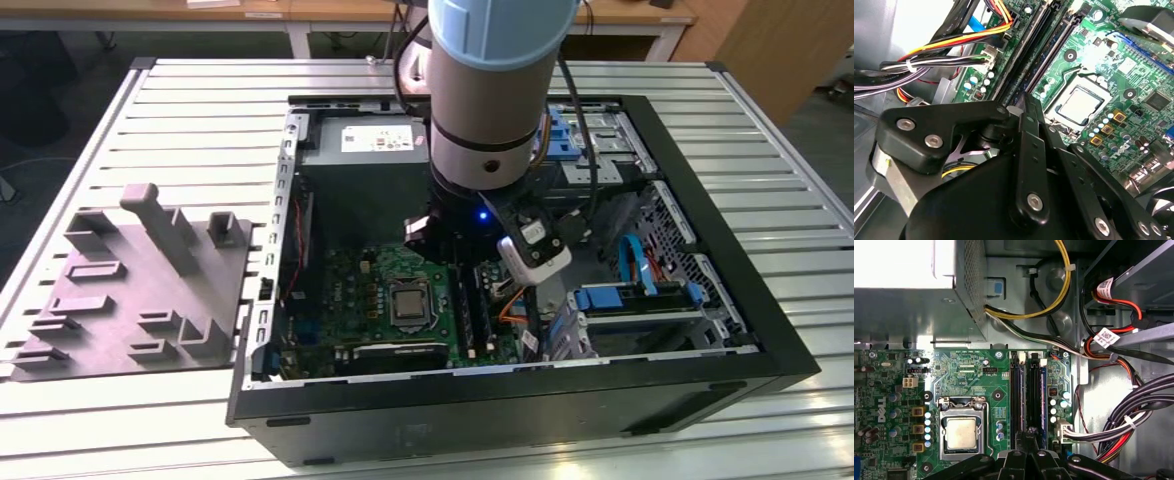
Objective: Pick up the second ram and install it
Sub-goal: 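Press down the second ram until it locks into place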
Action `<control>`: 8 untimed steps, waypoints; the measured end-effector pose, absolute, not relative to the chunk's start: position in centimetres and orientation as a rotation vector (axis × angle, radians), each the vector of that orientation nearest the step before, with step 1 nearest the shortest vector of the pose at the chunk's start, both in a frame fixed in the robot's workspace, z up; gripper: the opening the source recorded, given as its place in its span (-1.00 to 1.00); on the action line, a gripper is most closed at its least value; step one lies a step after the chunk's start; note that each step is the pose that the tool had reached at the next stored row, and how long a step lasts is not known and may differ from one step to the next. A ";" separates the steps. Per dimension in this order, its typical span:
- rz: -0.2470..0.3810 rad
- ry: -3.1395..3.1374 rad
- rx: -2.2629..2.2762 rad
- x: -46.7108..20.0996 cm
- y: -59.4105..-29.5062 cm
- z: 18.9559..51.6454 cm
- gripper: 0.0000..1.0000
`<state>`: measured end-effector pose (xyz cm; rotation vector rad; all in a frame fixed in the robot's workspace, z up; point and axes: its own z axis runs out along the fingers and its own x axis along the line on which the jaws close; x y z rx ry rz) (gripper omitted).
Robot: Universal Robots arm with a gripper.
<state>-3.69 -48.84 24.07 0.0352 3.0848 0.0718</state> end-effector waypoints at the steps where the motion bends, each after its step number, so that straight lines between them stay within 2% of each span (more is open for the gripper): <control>1: 0.072 3.085 0.035 -3.7 -48.8 24.1 -0.80; 8: 0.072 3.085 0.035 -3.7 -48.8 24.2 -0.80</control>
